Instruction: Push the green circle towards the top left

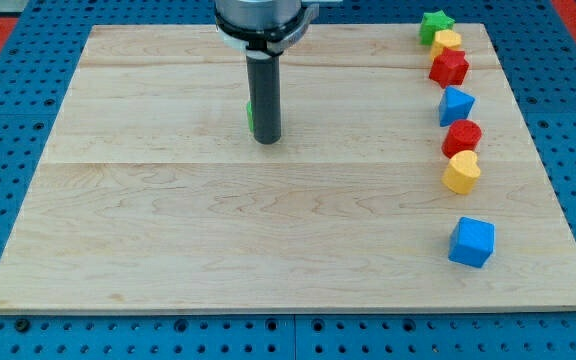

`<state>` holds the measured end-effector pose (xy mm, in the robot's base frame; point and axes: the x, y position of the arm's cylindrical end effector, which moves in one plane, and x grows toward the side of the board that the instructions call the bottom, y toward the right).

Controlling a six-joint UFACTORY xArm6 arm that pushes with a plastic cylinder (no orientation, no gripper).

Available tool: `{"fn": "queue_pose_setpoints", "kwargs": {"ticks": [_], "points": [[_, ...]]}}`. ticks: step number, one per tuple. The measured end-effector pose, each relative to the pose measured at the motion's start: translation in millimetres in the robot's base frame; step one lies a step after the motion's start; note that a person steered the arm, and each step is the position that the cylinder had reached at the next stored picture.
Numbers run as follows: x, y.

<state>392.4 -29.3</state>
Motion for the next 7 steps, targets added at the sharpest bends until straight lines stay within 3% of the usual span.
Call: {"fn": "queue_pose_setpoints", "kwargs": {"ticks": [4,7], "points": [[-119,-15],[-167,-54]]}}
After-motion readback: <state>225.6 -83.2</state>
